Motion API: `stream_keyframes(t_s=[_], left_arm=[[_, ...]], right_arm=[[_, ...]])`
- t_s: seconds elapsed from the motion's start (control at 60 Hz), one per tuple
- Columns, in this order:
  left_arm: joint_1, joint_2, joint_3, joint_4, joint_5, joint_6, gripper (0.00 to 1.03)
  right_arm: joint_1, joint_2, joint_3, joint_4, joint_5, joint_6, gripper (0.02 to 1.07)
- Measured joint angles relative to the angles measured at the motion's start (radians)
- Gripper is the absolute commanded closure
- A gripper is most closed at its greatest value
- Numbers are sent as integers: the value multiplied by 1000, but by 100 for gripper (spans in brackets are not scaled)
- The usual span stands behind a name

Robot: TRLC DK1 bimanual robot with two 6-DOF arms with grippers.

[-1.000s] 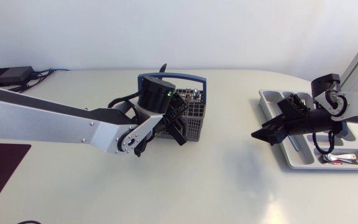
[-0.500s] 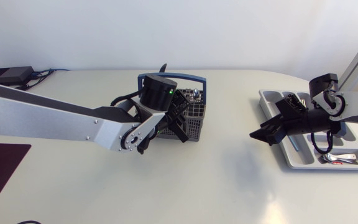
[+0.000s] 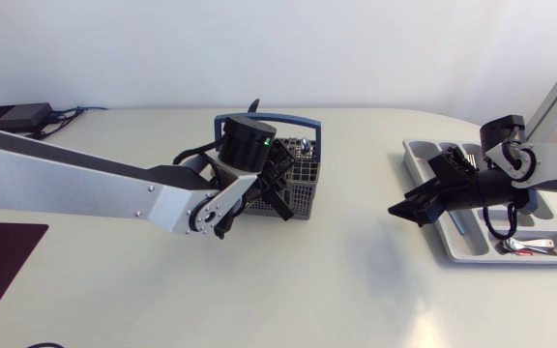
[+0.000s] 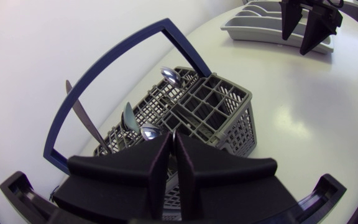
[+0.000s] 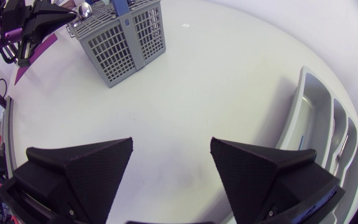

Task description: Transfer all utensils from the basket to the drawer tray.

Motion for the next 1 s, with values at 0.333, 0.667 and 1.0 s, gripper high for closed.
stream_keyframes(t_s=[0.333, 0.667, 1.0], left_arm=[[0, -5, 0, -3, -6, 0, 100], [4, -54, 0, -6, -9, 0, 100], [5, -113, 0, -37, -14, 0, 100]], right_arm=[[69, -26, -33, 0, -3, 0, 13], [202, -93, -92, 57, -27, 0, 13], [216, -93, -100, 66, -29, 0, 13]])
